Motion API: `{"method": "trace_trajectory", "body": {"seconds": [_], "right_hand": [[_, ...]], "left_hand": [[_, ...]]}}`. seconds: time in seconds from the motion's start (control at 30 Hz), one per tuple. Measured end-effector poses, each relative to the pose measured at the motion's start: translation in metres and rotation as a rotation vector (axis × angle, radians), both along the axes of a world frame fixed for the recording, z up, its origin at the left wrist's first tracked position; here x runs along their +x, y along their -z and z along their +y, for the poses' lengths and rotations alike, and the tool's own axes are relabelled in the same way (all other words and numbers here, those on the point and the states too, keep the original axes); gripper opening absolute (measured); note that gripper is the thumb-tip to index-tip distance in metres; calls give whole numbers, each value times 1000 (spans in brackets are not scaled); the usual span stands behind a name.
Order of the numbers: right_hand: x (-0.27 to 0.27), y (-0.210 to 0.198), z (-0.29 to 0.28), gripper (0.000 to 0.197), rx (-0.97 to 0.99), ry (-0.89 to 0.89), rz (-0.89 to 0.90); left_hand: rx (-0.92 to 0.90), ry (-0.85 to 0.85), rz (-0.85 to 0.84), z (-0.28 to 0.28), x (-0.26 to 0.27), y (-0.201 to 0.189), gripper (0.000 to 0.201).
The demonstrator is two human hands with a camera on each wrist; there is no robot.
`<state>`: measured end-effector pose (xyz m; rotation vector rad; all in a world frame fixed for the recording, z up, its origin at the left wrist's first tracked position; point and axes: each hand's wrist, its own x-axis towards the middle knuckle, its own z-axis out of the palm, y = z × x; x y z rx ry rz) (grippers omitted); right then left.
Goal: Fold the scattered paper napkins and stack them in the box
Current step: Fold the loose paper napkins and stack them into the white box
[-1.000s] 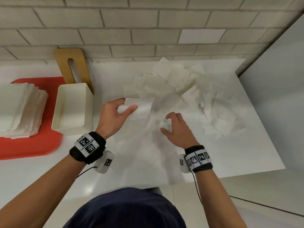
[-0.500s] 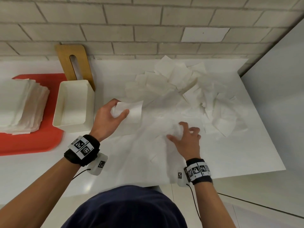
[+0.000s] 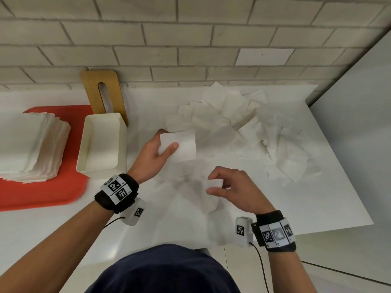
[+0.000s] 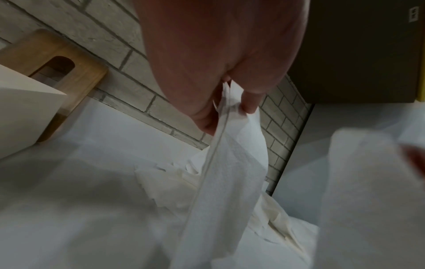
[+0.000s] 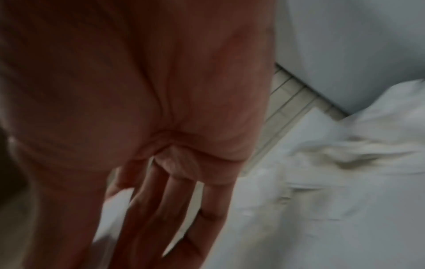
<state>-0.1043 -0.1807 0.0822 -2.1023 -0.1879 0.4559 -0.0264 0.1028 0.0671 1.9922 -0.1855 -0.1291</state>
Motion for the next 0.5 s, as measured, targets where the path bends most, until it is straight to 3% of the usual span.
{"method": "trace_trajectory", "body": {"seconds": [0.07,0.13,0.27,0.5], "right_hand": [[2,-40,18,13,89,-93,-44],[13,-59,34,11,127,-40,-174],[45,-59,49,13,-47,82,-495],[65,-67,67,15,50,212,-491]], "left_hand": [[-27,17,-31,-1,3,-6,13],[-59,39,-72,-3,6,-15,15],[-155,169,-96,-4,5,-33,9],[-260,165,-33,11,1,-54,21]]}}
